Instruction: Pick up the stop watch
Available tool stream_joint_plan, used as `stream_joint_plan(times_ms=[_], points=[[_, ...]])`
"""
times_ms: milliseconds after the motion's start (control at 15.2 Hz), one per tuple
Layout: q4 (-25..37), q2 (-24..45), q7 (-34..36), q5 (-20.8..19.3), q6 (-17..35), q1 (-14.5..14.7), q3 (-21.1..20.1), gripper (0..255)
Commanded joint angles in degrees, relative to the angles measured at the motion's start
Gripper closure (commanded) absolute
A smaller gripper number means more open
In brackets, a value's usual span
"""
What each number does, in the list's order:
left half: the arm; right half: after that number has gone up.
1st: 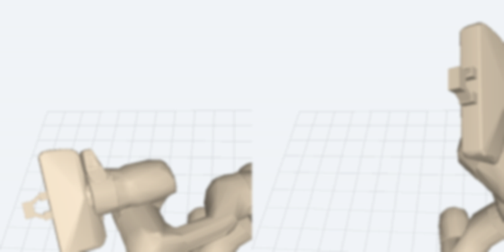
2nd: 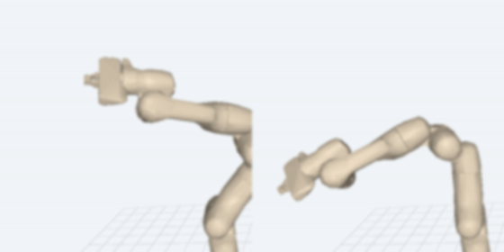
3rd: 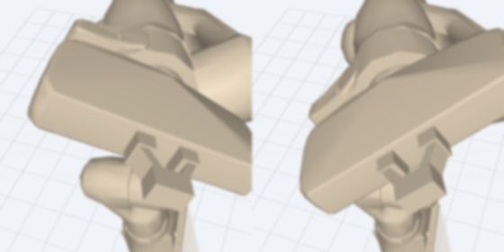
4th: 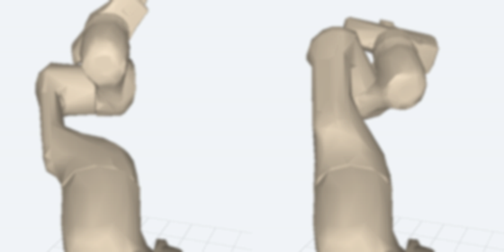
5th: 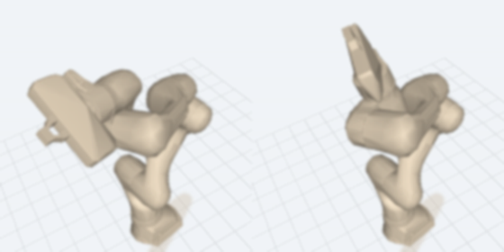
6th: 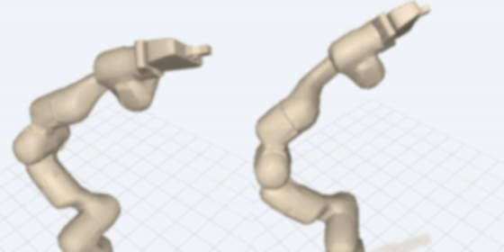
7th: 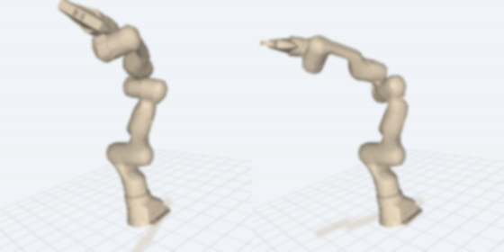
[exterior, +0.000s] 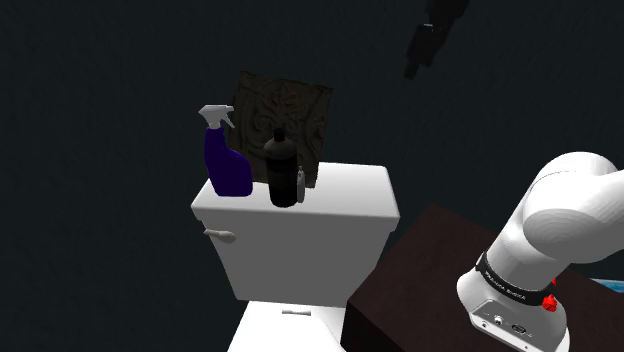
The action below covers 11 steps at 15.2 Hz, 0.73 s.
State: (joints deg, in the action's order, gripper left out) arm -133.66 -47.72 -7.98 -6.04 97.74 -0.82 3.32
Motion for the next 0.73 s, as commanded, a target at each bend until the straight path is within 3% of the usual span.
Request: stream_joint_plan(times_ms=[0,660], points=[[0.00,0.00,0.00,0.00,0.00,0.00,0.00,0],[-0.32,7.71,16.31,-3.95,4.65,1.38,-20.68,0]])
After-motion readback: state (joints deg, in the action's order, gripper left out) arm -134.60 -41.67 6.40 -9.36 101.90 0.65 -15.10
